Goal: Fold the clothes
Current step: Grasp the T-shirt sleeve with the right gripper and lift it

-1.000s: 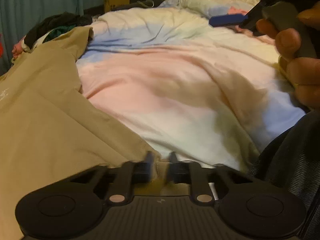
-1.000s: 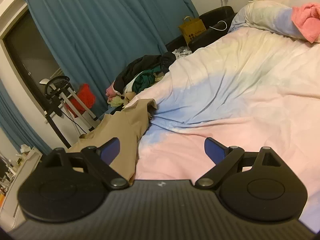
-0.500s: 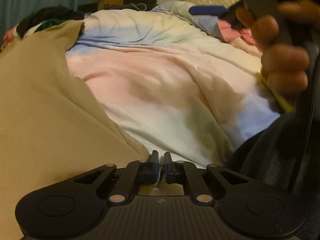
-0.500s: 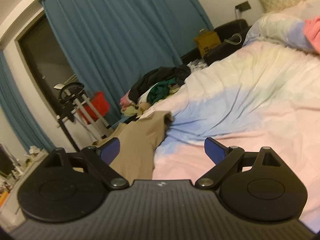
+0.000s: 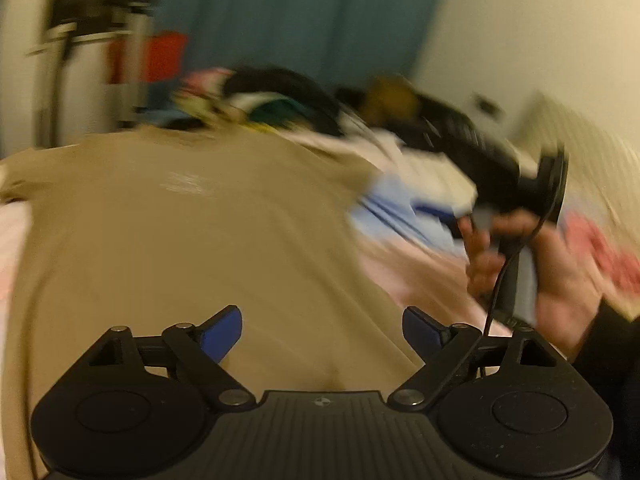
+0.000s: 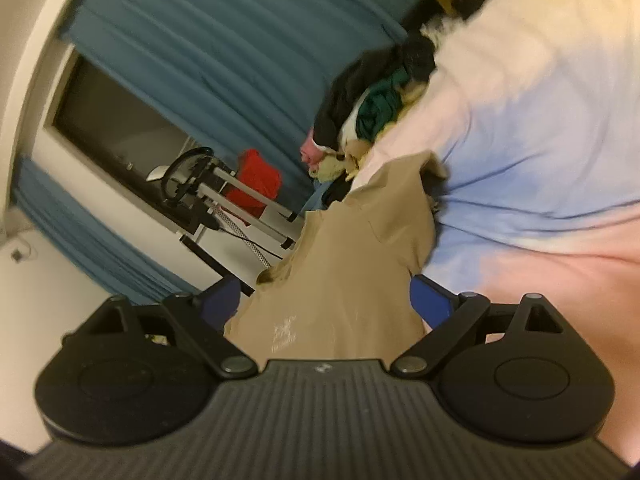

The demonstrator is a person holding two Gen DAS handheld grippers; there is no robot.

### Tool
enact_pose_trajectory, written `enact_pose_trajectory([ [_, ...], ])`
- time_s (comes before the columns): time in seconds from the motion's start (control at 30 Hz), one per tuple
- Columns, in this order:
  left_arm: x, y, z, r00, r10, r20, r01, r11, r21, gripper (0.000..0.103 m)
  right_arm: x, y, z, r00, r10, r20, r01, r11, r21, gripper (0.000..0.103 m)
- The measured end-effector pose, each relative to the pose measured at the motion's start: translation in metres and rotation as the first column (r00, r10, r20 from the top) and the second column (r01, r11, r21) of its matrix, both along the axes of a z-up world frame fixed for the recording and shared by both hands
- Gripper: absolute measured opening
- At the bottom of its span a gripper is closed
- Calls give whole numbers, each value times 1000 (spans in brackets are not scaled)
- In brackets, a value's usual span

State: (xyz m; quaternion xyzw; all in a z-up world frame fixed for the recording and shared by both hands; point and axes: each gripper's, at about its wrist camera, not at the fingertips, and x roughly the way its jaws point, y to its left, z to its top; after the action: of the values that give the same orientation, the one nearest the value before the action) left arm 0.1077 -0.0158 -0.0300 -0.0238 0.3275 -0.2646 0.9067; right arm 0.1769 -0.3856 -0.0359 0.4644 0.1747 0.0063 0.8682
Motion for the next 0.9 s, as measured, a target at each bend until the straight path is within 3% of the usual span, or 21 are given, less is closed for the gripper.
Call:
enact_pose_trajectory([
  [0.13, 28, 19, -13, 991, 133, -16, -134, 990, -37, 90, 69, -14, -31, 997, -54, -52, 54, 999, -2, 93],
  [0.3, 67, 29, -30, 980, 164, -109, -176, 979, -106, 90, 141, -23, -63, 993, -92, -74, 87, 994, -66, 94],
  [0.47, 101, 23, -41, 982, 173, -70, -178, 981, -76, 90, 187, -31, -67, 996, -79, -34, 74, 987, -142, 62],
  [0.53, 112, 25, -46, 981, 177, -72, -183, 981, -72, 90, 195, -36, -62, 994, -101, -36, 93, 981, -171, 25],
  [0.6, 123, 28, -48, 977, 195, -84, -201, 977, -76, 90, 199, -39, -53, 992, -116, -50, 103, 971, -214, 11],
  [0.67, 132, 32, -49, 970, 222, -103, -231, 970, -81, 90, 201, -33, -37, 992, -113, -51, 90, 940, -329, 9],
  [0.77, 136, 46, -43, 944, 296, -142, -308, 949, -65, 90, 200, -12, -4, 993, -114, -40, 79, 864, -497, 8],
  [0.9, 125, 79, -27, 915, 377, -143, -385, 922, -39, 90, 199, 44, 44, 995, -104, -10, 66, 701, -710, 8],
])
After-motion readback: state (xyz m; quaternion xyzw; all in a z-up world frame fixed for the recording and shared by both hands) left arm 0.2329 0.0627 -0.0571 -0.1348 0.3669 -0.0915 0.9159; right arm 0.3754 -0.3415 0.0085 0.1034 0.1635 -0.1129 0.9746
